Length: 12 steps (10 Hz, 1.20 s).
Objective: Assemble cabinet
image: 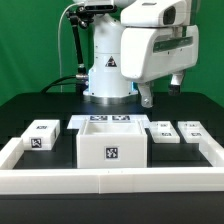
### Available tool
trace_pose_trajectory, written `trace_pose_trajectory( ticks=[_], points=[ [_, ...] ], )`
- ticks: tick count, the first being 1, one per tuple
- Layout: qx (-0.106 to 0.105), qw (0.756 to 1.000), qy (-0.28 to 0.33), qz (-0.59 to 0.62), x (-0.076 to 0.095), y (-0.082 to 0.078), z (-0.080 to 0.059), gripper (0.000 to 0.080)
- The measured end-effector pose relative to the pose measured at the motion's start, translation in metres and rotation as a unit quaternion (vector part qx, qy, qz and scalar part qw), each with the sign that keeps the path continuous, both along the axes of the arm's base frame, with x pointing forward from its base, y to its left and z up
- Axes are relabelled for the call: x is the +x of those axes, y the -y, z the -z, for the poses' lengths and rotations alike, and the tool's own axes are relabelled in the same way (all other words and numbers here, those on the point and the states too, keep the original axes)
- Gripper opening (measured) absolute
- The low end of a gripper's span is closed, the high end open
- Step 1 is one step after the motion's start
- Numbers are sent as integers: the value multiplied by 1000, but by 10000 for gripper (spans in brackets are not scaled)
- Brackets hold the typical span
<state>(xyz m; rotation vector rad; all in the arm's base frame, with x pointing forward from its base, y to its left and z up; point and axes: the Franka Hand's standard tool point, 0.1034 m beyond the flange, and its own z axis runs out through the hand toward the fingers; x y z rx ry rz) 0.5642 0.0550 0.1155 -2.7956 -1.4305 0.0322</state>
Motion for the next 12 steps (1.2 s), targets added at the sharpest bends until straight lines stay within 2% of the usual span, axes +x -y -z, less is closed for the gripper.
trace_pose_trajectory(
  ticks=[1,2,4,8,9,11,12],
  points=[
    [-2,996,16,-91,-9,4,-1,796],
    [-4,993,4,-118,-20,10,-2,796],
    [-4,985,-5,-171,-25,16,0,796],
    [-4,985,-5,-175,-26,17,2,796],
    [-3,976,7,-217,-32,17,7,796],
    [-1,956,5,-294,-59,24,20,796],
    [0,952,0,-306,-64,28,25,796]
  ],
)
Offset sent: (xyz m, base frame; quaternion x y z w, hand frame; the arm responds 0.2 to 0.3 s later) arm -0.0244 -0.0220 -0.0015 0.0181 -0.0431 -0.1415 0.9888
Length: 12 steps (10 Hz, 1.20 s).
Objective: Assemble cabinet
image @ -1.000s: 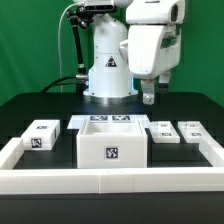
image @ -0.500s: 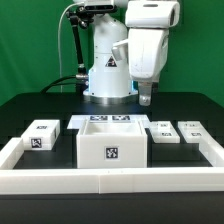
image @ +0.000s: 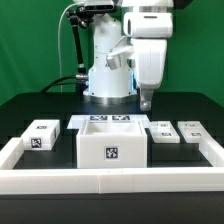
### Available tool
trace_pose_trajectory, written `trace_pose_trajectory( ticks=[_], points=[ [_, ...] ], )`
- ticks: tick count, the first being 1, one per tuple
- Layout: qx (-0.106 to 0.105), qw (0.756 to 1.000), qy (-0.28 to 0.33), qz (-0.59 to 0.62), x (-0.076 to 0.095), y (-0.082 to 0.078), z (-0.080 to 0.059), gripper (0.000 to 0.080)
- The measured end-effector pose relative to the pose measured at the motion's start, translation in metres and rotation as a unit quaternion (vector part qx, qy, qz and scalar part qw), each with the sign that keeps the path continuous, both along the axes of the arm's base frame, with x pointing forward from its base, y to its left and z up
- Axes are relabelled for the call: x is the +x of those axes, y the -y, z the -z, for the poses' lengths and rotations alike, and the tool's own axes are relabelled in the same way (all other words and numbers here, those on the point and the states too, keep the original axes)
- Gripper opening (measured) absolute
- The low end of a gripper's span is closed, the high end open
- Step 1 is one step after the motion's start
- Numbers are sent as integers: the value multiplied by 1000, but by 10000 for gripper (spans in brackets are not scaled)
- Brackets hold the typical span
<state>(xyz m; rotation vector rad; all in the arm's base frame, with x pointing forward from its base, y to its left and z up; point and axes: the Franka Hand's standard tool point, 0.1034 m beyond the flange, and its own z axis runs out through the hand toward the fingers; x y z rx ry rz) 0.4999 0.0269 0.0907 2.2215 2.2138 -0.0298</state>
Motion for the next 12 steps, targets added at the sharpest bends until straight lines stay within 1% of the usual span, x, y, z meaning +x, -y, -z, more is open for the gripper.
trace_pose_trajectory(
  ticks=[1,5,7,9,12],
  points=[
    [0,1000,2,8,2,-1,-1,796],
    [1,1000,1,7,0,1,1,796],
    [5,1000,5,6,-25,11,17,796],
    [8,1000,4,10,-42,20,32,796],
    [11,1000,-3,15,-49,22,47,796]
  ],
)
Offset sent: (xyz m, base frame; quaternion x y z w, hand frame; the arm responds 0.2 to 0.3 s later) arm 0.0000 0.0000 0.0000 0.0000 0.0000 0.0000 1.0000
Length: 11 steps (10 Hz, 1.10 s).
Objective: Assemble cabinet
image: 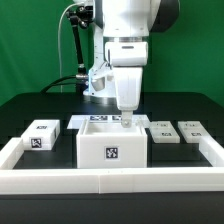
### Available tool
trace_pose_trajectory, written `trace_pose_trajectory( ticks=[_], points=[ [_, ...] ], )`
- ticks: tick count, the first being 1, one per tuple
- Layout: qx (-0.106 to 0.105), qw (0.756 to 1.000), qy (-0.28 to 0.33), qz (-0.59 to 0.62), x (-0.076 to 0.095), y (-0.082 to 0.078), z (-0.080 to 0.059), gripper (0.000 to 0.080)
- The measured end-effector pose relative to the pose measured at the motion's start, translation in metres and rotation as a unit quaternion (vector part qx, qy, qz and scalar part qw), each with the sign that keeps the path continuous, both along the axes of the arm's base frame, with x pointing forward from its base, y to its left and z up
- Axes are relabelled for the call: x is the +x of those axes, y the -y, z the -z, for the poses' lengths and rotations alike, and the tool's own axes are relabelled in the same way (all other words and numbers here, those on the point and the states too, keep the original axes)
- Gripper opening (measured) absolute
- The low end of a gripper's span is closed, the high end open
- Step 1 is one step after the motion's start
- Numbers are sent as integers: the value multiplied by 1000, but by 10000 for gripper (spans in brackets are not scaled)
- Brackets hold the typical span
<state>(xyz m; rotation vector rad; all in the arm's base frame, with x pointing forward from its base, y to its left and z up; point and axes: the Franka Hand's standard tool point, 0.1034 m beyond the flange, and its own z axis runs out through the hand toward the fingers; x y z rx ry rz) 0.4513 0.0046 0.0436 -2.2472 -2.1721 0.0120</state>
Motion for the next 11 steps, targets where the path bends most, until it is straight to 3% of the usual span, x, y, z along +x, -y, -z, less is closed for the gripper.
trace_pose_trajectory(
  ticks=[3,6,7,8,9,10,11],
  points=[
    [2,1000,-10,1,-1,0,12,796],
    [2,1000,-10,9,1,-1,14,770],
    [2,1000,-10,9,1,-1,14,598],
    [2,1000,-11,9,0,-1,14,598],
    [2,1000,-11,9,0,-1,14,392],
    [2,1000,-11,10,0,0,14,257],
    [2,1000,-11,10,0,0,14,257]
  ],
)
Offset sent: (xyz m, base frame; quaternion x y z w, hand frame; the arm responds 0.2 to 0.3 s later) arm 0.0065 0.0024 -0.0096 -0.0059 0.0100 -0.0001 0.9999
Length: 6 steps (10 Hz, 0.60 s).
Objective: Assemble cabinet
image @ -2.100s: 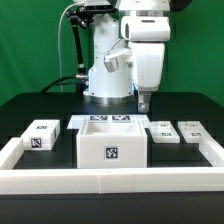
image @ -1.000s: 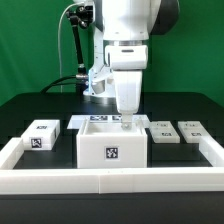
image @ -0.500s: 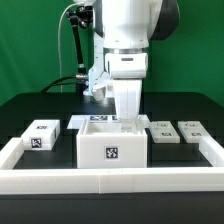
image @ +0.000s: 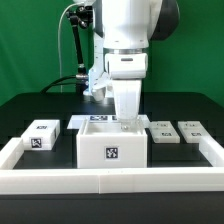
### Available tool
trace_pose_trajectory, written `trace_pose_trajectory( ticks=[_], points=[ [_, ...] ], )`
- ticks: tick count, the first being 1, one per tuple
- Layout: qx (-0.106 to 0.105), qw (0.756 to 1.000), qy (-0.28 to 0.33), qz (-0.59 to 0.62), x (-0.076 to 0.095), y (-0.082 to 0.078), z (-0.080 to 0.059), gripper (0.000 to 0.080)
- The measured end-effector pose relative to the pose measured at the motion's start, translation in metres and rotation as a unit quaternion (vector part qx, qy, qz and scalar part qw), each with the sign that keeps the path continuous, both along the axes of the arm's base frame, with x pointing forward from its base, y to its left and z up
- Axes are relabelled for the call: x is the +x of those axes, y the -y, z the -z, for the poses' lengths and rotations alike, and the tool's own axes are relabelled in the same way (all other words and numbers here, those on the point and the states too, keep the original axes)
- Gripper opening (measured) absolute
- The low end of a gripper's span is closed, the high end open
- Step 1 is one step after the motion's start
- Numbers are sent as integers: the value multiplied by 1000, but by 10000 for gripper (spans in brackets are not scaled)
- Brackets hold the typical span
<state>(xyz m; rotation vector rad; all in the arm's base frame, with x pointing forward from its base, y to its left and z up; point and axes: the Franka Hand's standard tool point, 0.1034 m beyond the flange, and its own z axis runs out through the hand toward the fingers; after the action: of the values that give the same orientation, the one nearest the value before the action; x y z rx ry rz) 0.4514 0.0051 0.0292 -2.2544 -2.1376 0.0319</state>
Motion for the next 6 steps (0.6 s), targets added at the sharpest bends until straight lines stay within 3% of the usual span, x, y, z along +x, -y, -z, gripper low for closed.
trace_pose_trajectory(
  ticks=[1,2,6],
  points=[
    [0,1000,0,0,0,0,0,81],
    [0,1000,1,0,0,0,0,34],
    [0,1000,1,0,0,0,0,34]
  ],
)
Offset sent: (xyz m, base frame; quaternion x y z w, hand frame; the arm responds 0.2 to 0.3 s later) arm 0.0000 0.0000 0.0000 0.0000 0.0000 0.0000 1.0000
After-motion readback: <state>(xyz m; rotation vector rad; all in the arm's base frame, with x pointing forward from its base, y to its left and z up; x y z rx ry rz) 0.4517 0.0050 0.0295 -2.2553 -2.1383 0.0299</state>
